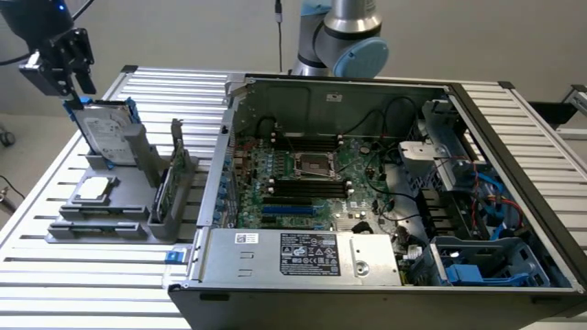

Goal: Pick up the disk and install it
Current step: 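Pick up the disk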

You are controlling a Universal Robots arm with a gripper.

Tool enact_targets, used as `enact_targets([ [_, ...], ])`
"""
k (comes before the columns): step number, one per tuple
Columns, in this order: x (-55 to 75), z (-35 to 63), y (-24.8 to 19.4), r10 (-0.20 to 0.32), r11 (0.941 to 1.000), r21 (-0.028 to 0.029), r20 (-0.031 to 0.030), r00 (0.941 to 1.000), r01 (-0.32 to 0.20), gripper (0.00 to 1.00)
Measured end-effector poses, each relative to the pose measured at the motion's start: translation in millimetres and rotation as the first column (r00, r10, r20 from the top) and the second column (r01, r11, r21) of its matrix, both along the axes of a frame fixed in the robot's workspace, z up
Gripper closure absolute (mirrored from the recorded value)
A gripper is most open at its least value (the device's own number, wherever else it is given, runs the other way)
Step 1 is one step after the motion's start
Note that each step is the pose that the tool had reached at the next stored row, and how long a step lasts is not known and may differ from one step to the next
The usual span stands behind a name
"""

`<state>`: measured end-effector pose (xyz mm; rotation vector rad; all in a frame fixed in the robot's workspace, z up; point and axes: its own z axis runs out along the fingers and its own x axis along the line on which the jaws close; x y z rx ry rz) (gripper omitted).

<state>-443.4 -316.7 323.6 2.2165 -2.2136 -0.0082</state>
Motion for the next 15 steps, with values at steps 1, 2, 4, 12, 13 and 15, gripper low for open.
enact_targets([
  [1, 0.0, -1.8, 0.0, 0.0, 1.0, 0.0, 0.0, 1.0, 0.0, 0.46],
  [2, 0.0, -3.6, 0.0, 0.001, 1.0, 0.0, -0.0001, 1.0, -0.001, 0.46],
  [4, -0.1, -7.4, 0.0, 0.001, 1.0, 0.0, 0.0, 1.0, -0.001, 0.46],
  [12, -1.7, -21.2, 0.1, 0.002, 1.0, 0.0, -0.0013, 1.0, -0.002, 0.46],
  [13, -2.2, -22.5, 0.1, 0.002, 1.0, 0.0, -0.002, 1.0, -0.002, 0.46],
  [15, -3.6, -24.8, 0.0, 0.002, 1.0, 0.0, -0.004, 1.0, -0.002, 0.46],
])
